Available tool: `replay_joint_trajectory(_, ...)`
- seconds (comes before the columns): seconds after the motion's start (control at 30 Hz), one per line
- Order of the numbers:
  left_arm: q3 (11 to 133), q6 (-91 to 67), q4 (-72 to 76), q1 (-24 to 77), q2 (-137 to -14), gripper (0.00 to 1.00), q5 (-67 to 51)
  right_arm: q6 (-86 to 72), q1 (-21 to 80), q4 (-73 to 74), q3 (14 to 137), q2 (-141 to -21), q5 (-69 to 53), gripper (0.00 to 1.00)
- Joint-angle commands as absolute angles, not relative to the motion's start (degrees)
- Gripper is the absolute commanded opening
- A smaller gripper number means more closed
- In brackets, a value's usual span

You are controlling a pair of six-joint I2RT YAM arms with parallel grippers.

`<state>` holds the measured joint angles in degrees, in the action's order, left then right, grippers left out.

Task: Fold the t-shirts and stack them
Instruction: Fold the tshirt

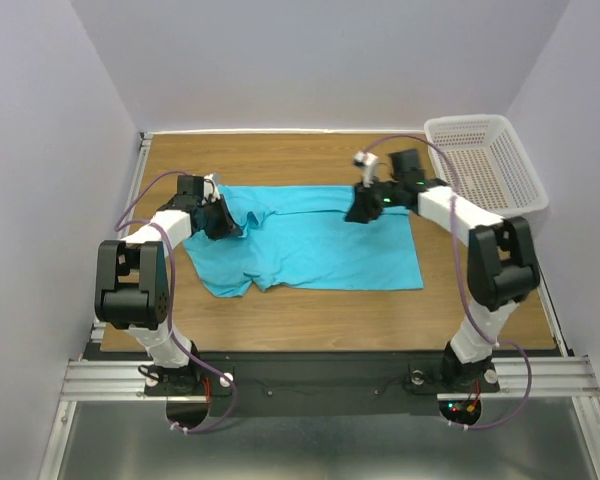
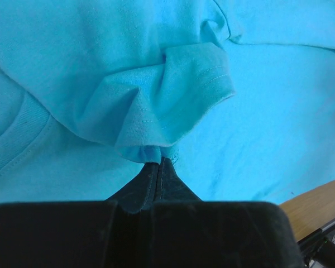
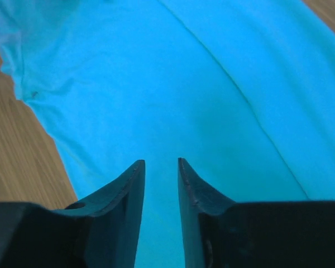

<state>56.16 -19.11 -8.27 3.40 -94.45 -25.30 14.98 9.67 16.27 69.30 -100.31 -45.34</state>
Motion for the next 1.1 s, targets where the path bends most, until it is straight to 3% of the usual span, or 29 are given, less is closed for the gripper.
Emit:
replay_joint_trajectory(0.0, 55.02, -18.81, -7.82, 3.25, -92.81, 0.0, -24.96, 12.31, 22.99, 15.38, 80.03, -105.45, -39.92, 0.38)
replay_joint_trajectory(0.17, 54.93, -19.07, -7.21, 3.25, -93.16, 0.0, -25.05, 0.19, 32.77, 14.94, 94.28, -116.87, -29.98, 0.49)
replay_joint_trajectory(0.4, 55.37, -19.25, -7.12, 3.16, -92.55, 0.0, -25.22, -14.14, 42.18, 13.97, 107.13, -128.93, -12.15, 0.5)
replay_joint_trajectory(1.07, 54.58, -17.84, -6.86, 1.76, -91.84, 0.0, -26.81, -21.01, 44.74, 13.45, 116.98, -138.52, -4.75, 0.49)
